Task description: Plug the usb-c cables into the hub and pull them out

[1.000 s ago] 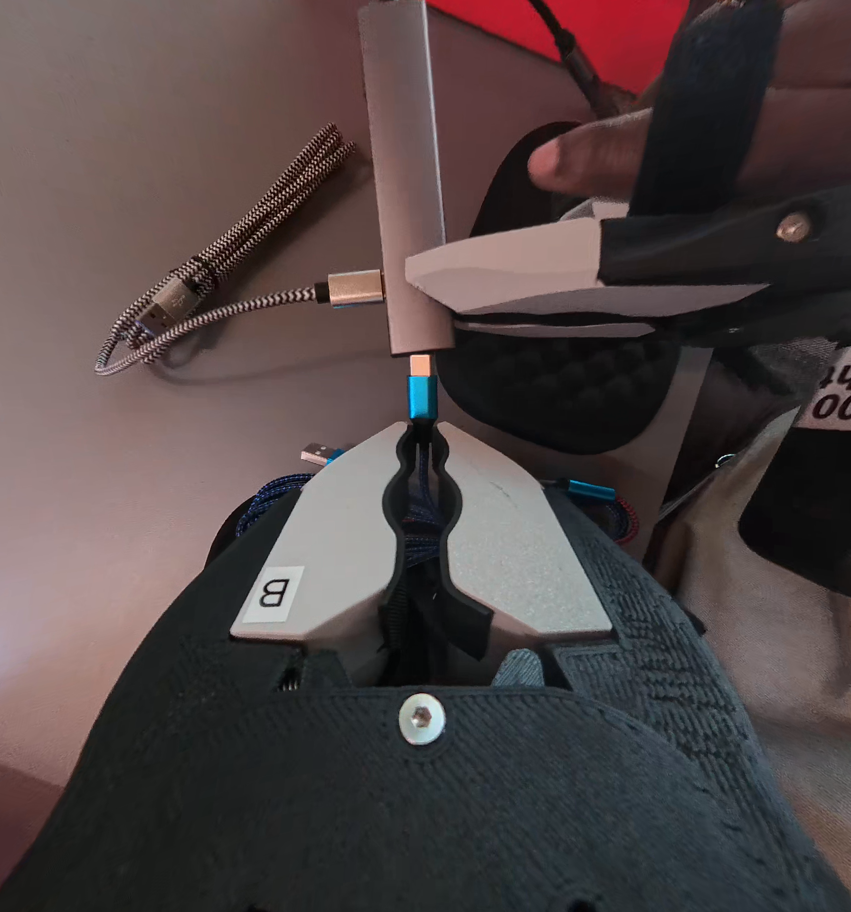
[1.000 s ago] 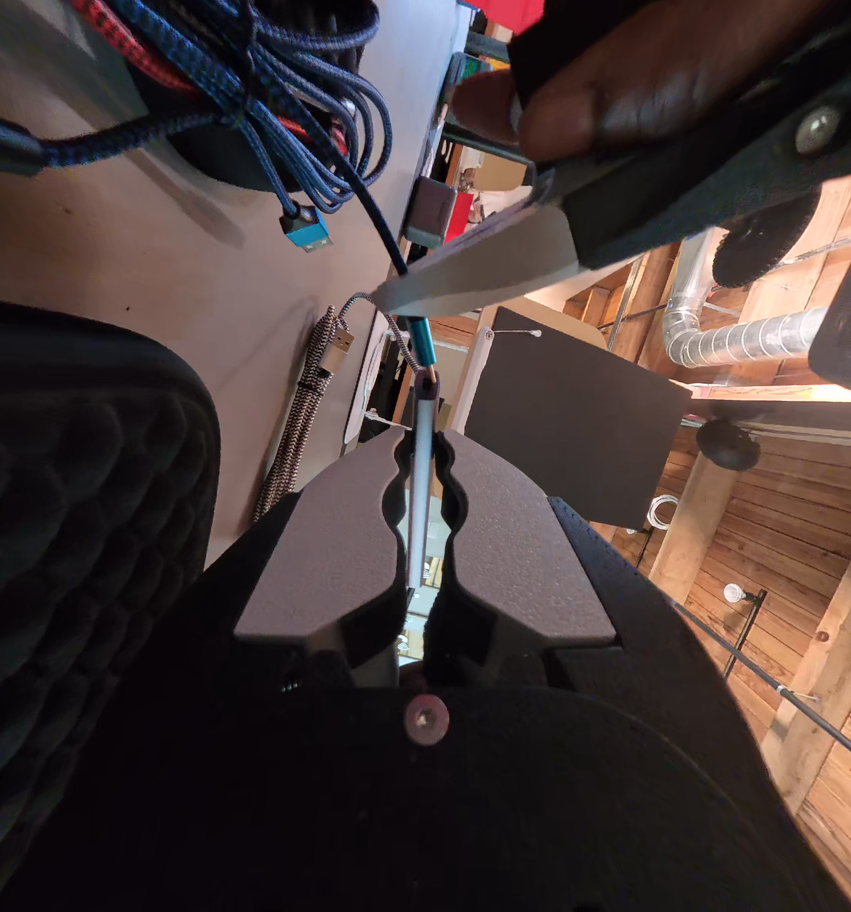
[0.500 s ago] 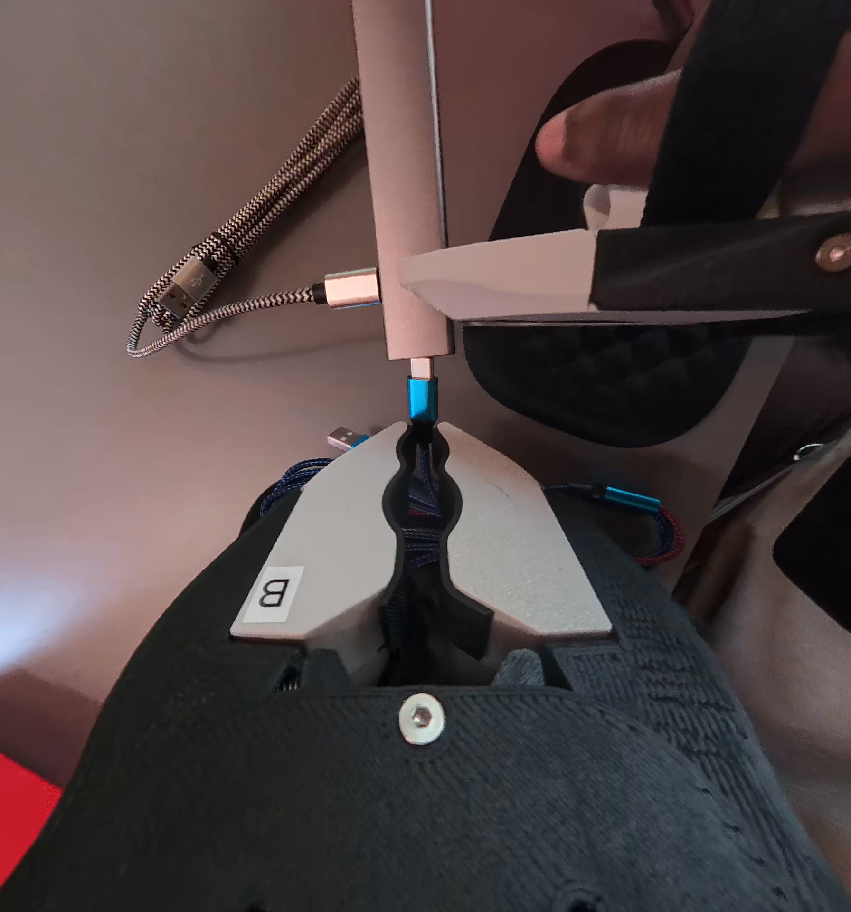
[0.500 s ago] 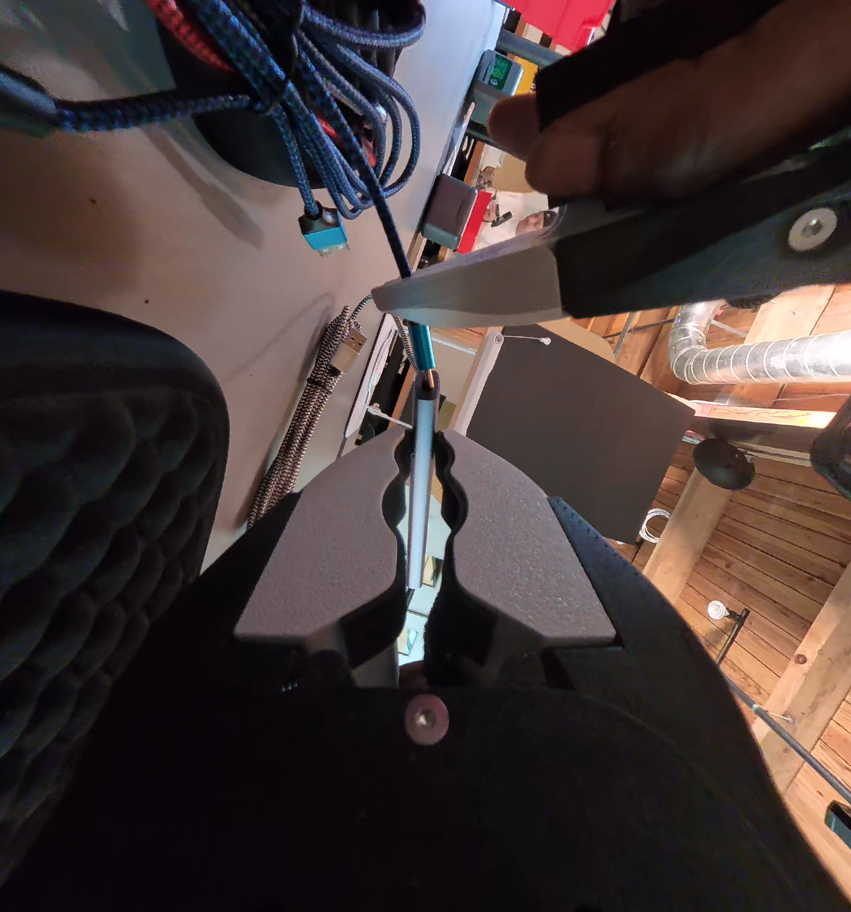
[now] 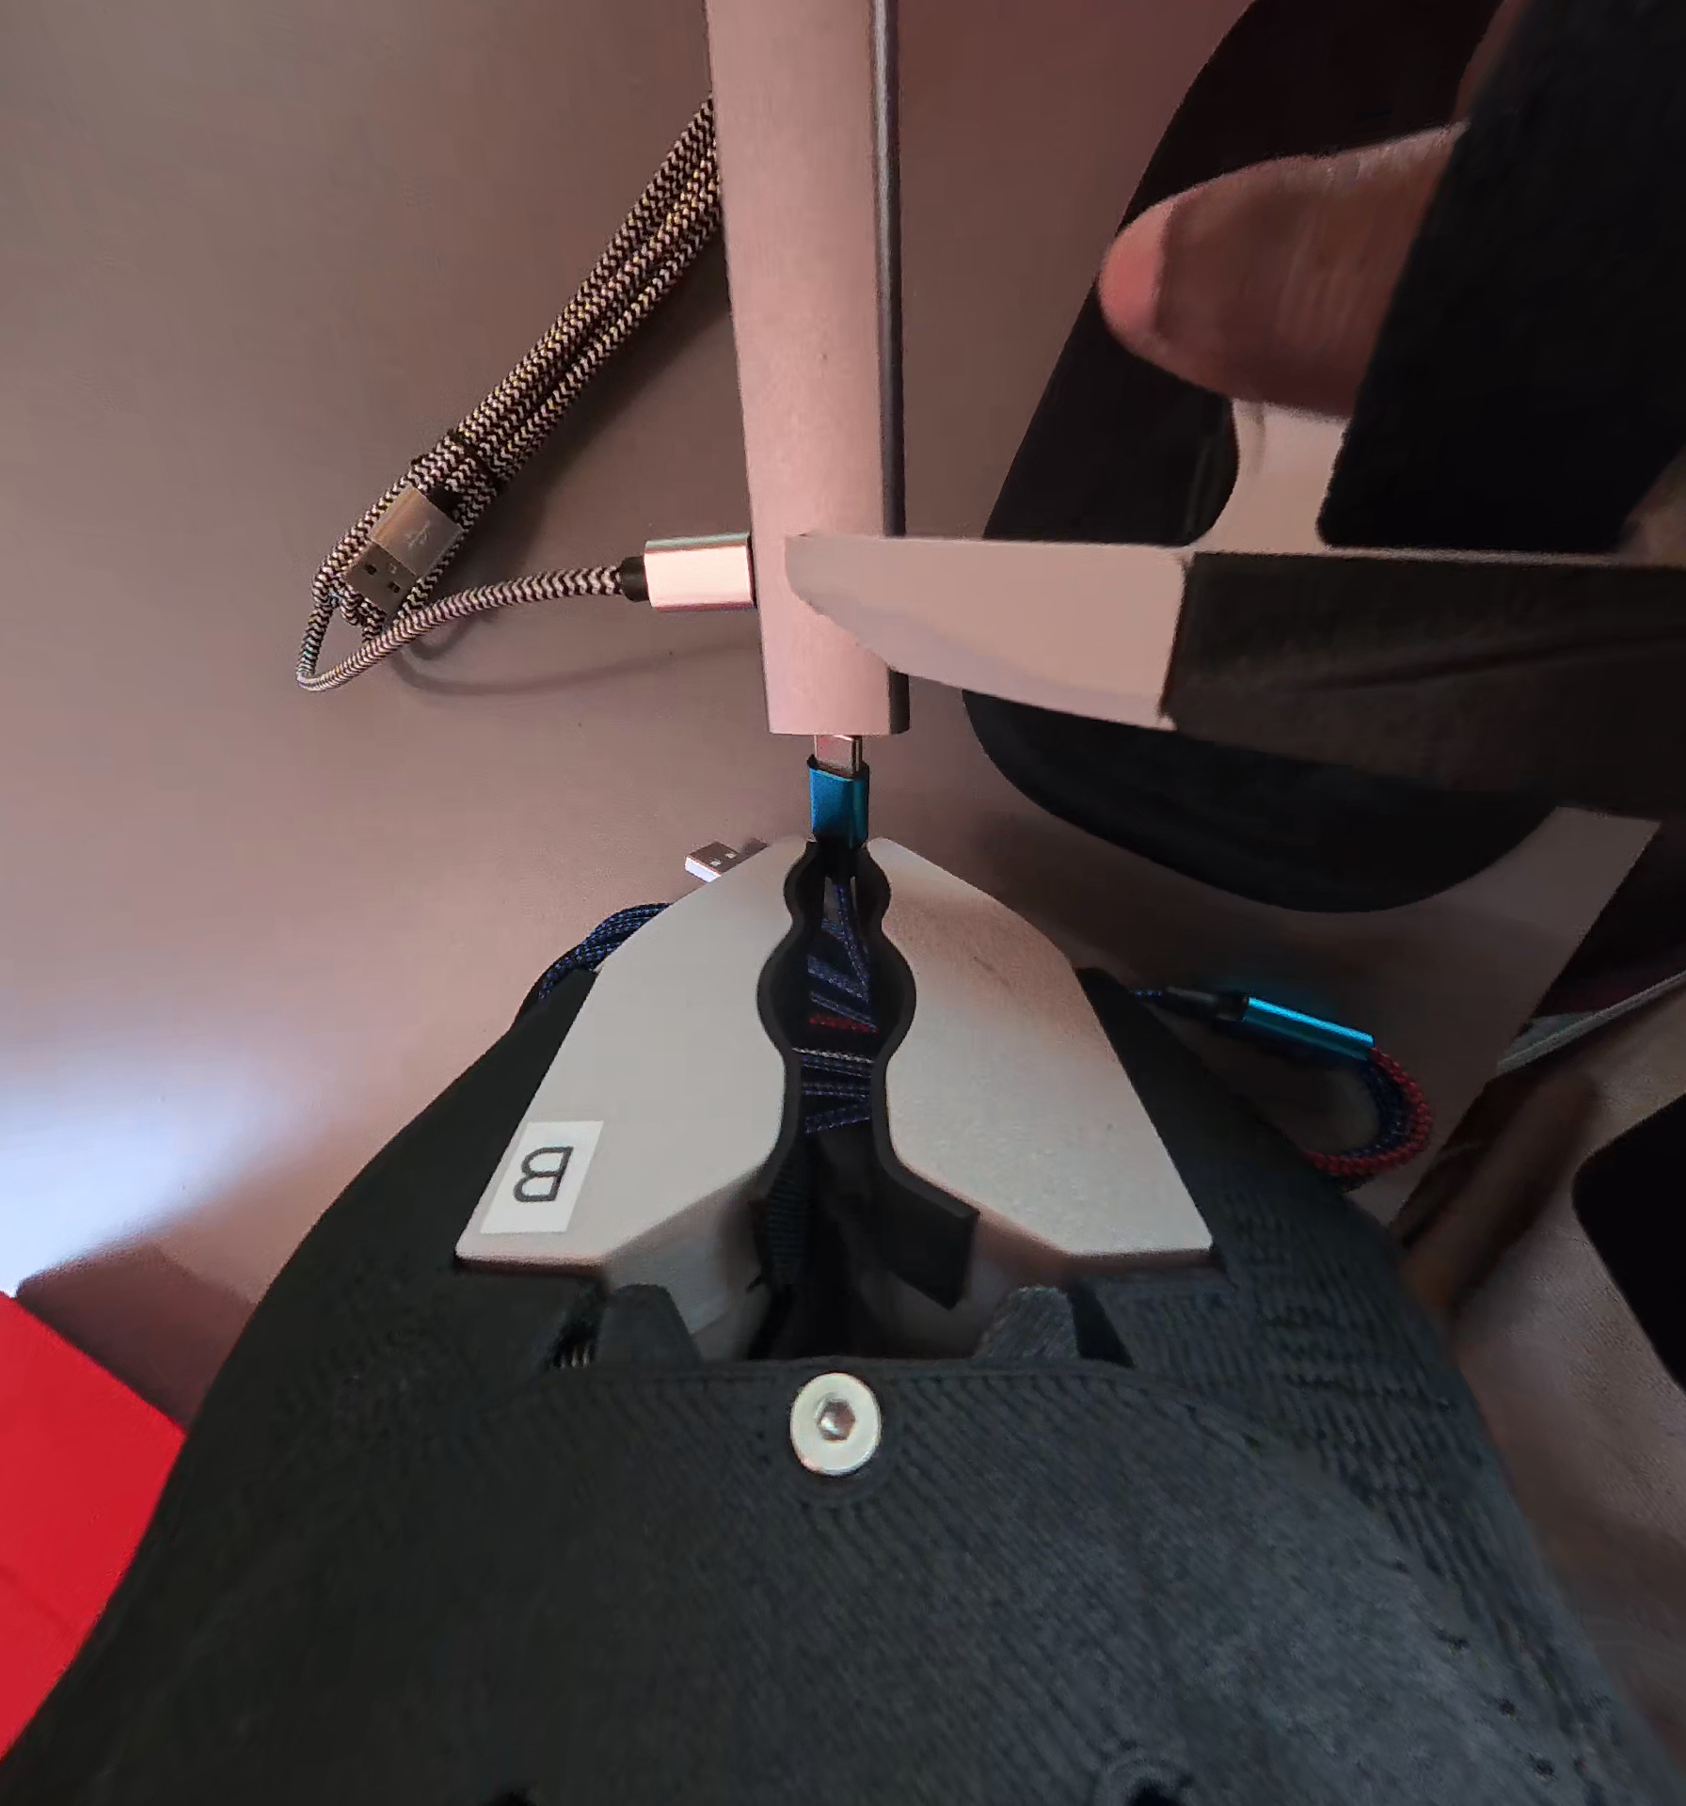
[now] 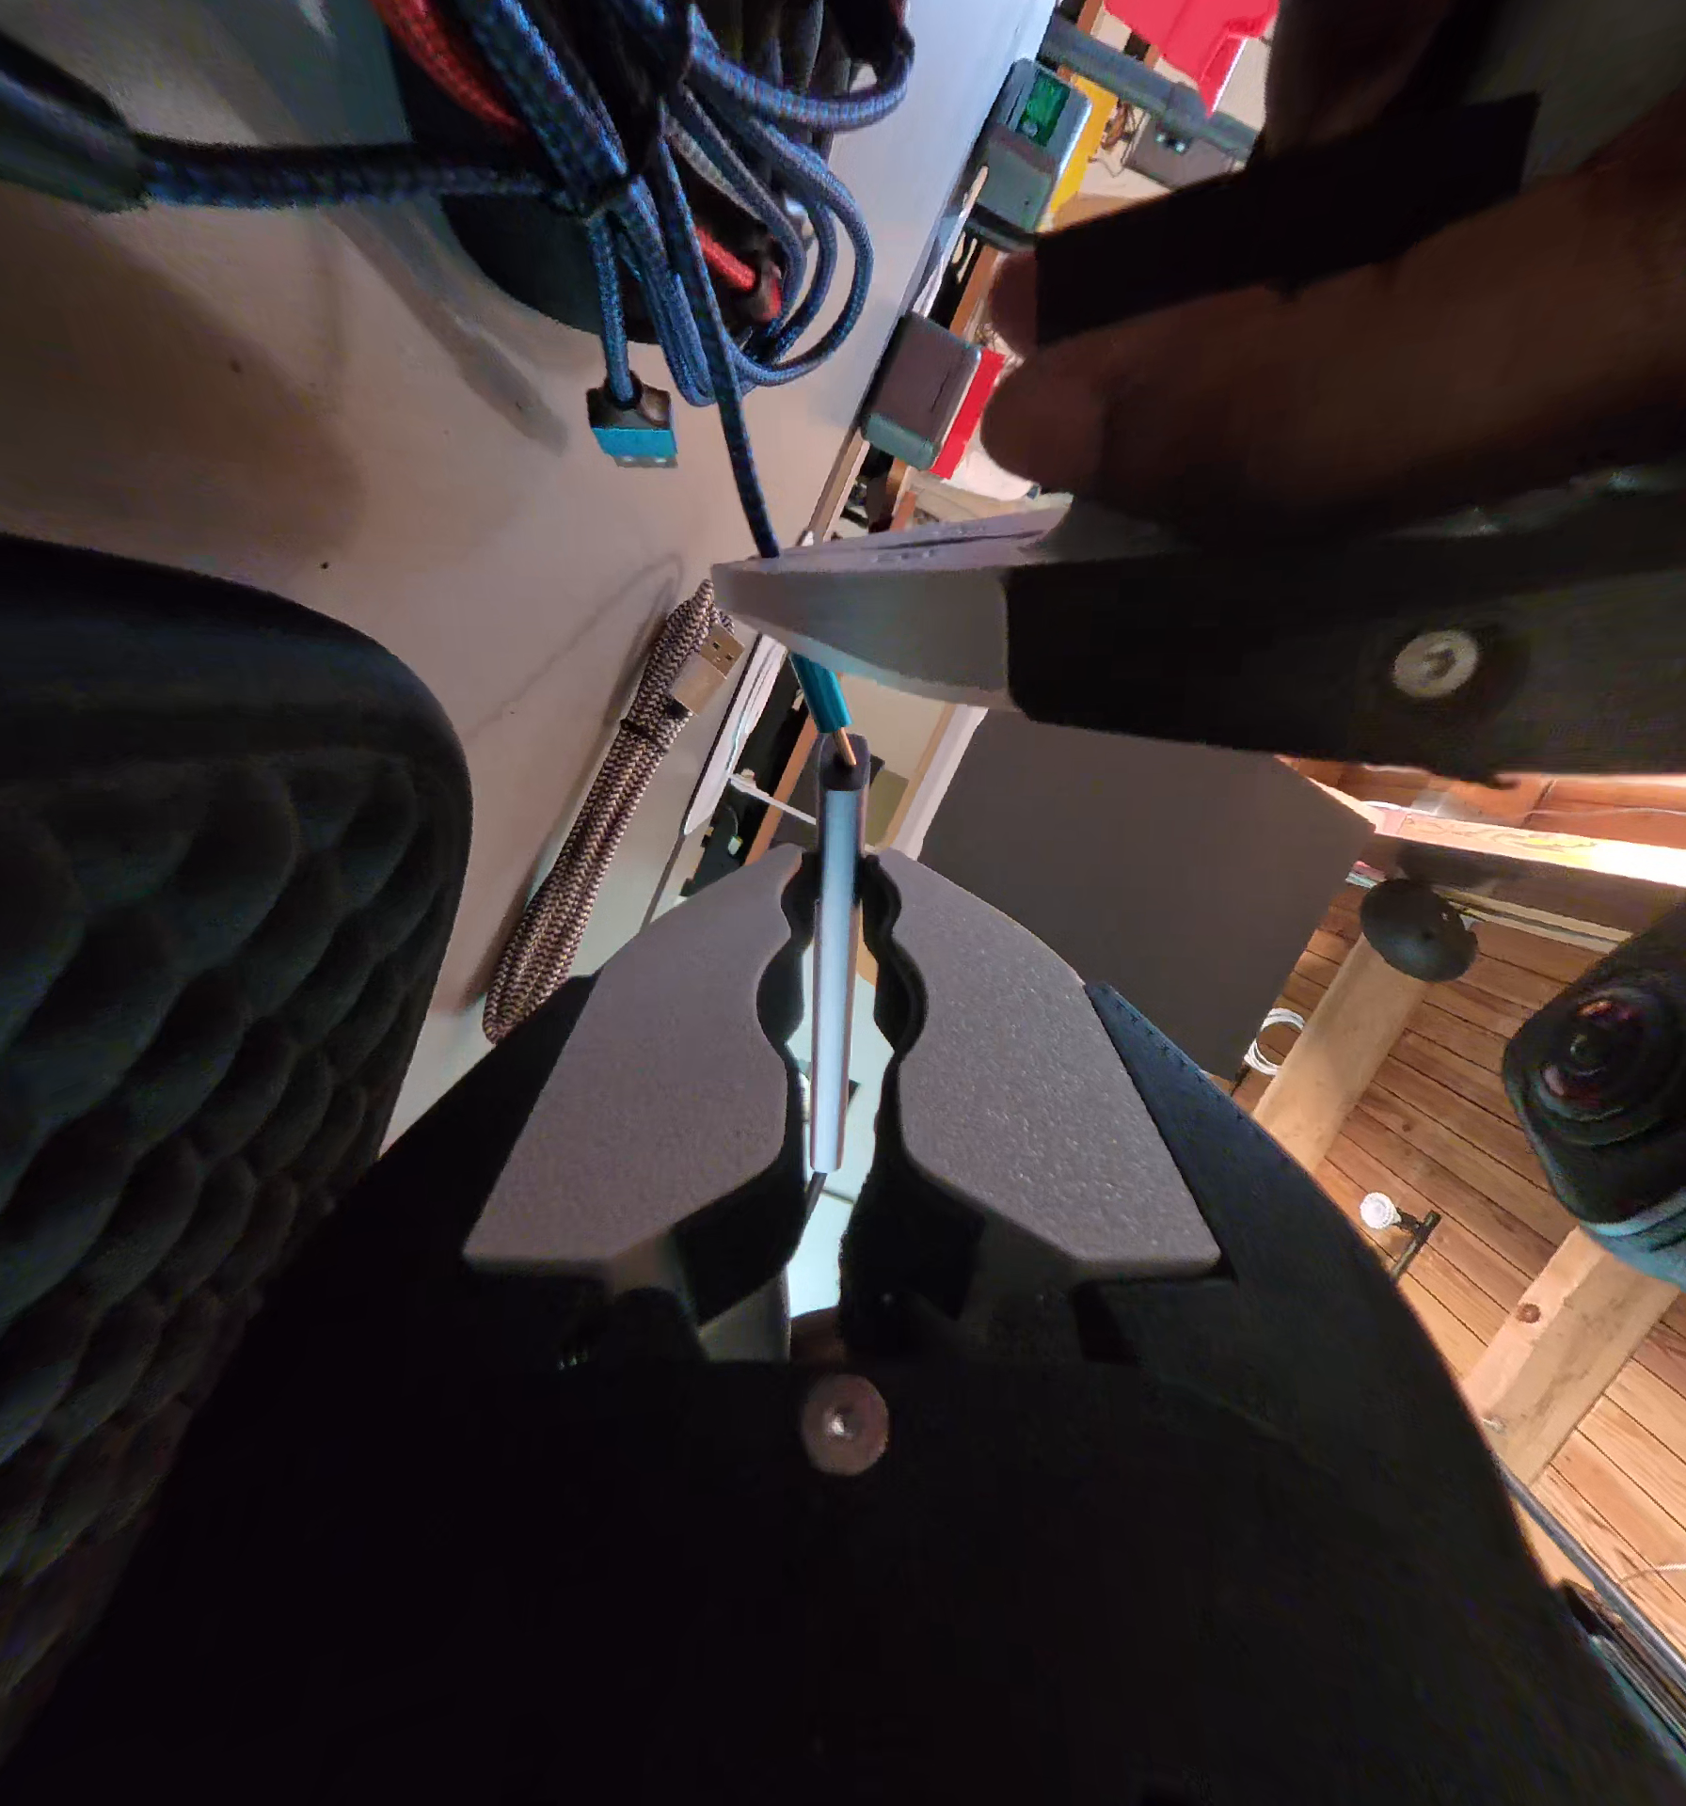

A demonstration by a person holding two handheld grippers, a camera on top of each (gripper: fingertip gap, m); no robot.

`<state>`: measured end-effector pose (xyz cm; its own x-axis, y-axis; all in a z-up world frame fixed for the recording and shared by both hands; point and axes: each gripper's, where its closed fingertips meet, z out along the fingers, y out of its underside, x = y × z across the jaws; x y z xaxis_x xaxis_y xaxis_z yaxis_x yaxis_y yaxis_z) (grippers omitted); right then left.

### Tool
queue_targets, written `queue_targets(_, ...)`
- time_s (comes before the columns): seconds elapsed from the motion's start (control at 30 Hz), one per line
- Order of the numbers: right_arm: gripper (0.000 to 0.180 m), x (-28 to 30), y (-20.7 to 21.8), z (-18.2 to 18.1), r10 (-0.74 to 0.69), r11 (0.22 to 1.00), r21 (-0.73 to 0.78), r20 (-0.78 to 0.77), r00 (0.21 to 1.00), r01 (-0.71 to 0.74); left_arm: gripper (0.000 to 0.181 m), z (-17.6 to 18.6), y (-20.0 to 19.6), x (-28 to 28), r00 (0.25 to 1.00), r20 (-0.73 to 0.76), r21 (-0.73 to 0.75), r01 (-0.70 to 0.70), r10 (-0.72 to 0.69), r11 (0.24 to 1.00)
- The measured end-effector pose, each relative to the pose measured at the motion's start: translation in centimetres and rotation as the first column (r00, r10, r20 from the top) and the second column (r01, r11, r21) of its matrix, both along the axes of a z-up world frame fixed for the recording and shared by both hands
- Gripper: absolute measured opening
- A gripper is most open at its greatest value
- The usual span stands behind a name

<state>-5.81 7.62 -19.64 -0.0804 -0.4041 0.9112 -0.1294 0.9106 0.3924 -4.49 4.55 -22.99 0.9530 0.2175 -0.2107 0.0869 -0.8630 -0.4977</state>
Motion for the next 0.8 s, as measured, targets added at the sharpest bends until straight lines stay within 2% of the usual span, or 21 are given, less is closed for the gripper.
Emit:
queue_targets(0.37, 0.008, -0.3, 0.0, -1.3, -0.027, 0.987, 0.16, -0.001, 1.0, 0.027, 0.007, -0.8, 0.3, 0.5, 0.997, 0.077, -0.001, -0.003, 0.003, 1.0)
queue_targets(0.53, 0.008, -0.5, 0.4, -1.2, -0.05, 0.993, 0.107, -0.001, 0.999, 0.05, 0.007, -0.6, 0.9, 0.1, 0.998, 0.06, 0.053, 0.003, -0.006, 0.999)
queue_targets(0.63, 0.008, -0.4, 0.5, -1.0, 0.009, 0.998, 0.061, 0.022, 1.0, -0.01, 0.007, -0.1, 1.1, 0.4, 0.994, 0.024, 0.072, 0.1, -0.102, 0.992)
queue_targets(0.8, 0.007, 0.4, 0.9, -1.2, 0.093, 0.995, 0.012, 0.1, 0.991, -0.095, 0.009, 0.8, 2.1, 2.6, 0.976, 0.098, 0.143, 0.18, -0.195, 0.973)
